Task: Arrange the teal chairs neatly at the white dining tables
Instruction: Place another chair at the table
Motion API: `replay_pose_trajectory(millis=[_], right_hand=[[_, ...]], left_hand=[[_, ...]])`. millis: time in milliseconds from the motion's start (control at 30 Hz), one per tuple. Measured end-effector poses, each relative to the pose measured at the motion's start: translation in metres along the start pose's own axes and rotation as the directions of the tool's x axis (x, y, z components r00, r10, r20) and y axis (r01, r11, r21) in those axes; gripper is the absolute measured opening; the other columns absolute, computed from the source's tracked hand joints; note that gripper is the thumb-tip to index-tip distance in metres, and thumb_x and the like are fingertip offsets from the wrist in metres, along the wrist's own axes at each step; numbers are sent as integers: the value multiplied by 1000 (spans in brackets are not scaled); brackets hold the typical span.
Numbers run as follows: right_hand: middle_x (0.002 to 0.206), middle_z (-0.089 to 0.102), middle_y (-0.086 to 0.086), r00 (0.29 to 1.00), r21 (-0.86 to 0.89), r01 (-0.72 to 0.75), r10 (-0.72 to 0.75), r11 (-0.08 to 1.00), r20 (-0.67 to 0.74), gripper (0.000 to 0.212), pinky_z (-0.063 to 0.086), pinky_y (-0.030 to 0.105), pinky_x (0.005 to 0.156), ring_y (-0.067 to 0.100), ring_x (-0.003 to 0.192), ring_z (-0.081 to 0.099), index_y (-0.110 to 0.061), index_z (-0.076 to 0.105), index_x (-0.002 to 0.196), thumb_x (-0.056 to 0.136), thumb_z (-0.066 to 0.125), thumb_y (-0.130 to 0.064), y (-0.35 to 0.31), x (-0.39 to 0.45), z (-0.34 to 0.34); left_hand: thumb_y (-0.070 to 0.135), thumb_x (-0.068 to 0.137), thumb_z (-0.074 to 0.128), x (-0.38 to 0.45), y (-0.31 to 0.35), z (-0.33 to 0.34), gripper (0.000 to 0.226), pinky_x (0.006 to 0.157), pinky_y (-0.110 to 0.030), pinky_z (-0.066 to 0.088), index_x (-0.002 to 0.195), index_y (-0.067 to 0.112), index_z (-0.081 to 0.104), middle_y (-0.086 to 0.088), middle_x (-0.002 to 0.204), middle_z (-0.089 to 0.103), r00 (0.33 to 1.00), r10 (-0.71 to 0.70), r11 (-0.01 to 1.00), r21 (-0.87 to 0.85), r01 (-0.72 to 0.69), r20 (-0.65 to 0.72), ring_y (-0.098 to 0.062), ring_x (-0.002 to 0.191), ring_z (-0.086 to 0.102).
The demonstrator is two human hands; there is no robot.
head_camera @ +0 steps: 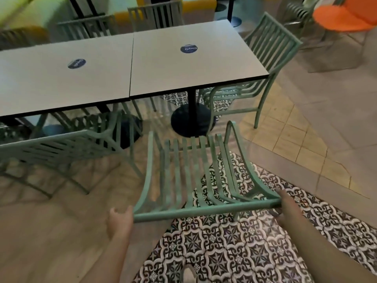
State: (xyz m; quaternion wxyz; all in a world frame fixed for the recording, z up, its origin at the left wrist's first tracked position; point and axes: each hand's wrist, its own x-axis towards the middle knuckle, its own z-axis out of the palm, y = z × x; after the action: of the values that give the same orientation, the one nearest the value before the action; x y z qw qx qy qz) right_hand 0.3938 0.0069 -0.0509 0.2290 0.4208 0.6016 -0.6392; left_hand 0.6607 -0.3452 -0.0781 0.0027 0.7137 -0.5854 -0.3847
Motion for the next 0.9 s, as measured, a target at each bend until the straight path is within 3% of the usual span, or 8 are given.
replay_pose_trajectory(millis=[67, 133, 233, 467, 533, 667, 800, 900], right_hand=[[110, 59, 14, 994, 109, -95, 90, 990, 55, 21, 56, 30, 63, 21, 88, 63, -8, 56, 103, 93, 57, -26, 6, 6, 5], [108, 57, 12, 990, 172, -129, 119, 977, 71, 14, 55, 30, 73, 20, 89, 61, -6, 52, 94, 94, 55, -20, 9, 4, 11], [105, 54, 13, 987, 201, -151, 135, 968, 92, 11, 52, 32, 72, 21, 91, 59, -4, 49, 91, 94, 54, -14, 7, 0, 14], [97, 52, 16, 986, 142, -141, 125, 980, 113, 11, 52, 37, 59, 25, 83, 56, -4, 48, 89, 95, 52, -13, 12, -7, 38], [95, 52, 17, 984, 147, -135, 115, 980, 138, 12, 57, 39, 55, 26, 83, 56, -3, 47, 90, 96, 50, -13, 14, -10, 49], [102, 52, 18, 979, 148, -136, 110, 980, 172, 11, 53, 40, 79, 28, 90, 56, -4, 49, 94, 96, 51, -14, 14, -11, 70], [104, 53, 19, 976, 112, -120, 97, 986, 194, 12, 53, 41, 73, 28, 92, 57, -4, 51, 99, 95, 52, -16, 8, -8, 96], [109, 56, 19, 976, 110, -103, 79, 989, 203, 24, 54, 43, 77, 29, 99, 59, -5, 52, 113, 94, 55, -18, -1, -2, 120]], left_hand=[[39, 86, 60, -11, 1, -6, 34, 67, -49, 59, 102, 9, 55, -19, 101, 62, 928, -189, 840, -437, 321, 320, -37, 84, 61], [19, 95, 47, -20, 8, -8, 16, 45, -39, 56, 92, 4, 53, -20, 89, 59, 859, -169, 665, -588, 461, 483, -32, 76, 58], [10, 95, 44, -22, 14, -7, 14, 37, -36, 52, 87, 1, 51, -20, 84, 57, 860, -128, 626, -632, 456, 495, -29, 74, 55], [10, 95, 44, 4, 21, -25, 18, 41, -39, 54, 109, 0, 50, -22, 87, 59, 857, -81, 620, -647, 443, 509, -32, 77, 58], [10, 95, 44, 13, 25, -31, 15, 40, -39, 55, 104, 0, 51, -22, 87, 59, 861, -74, 620, -653, 436, 504, -32, 77, 58], [9, 95, 44, 30, 33, -39, 12, 38, -39, 54, 90, 1, 52, -22, 86, 59, 865, -75, 616, -659, 431, 496, -32, 77, 57], [9, 94, 44, 49, 48, -43, 14, 39, -40, 54, 89, -1, 52, -23, 71, 65, 872, -82, 616, -663, 425, 482, -33, 77, 57], [10, 94, 44, 69, 65, -41, 14, 42, -42, 54, 89, -1, 51, -23, 88, 58, 876, -89, 610, -669, 424, 474, -33, 77, 57]])
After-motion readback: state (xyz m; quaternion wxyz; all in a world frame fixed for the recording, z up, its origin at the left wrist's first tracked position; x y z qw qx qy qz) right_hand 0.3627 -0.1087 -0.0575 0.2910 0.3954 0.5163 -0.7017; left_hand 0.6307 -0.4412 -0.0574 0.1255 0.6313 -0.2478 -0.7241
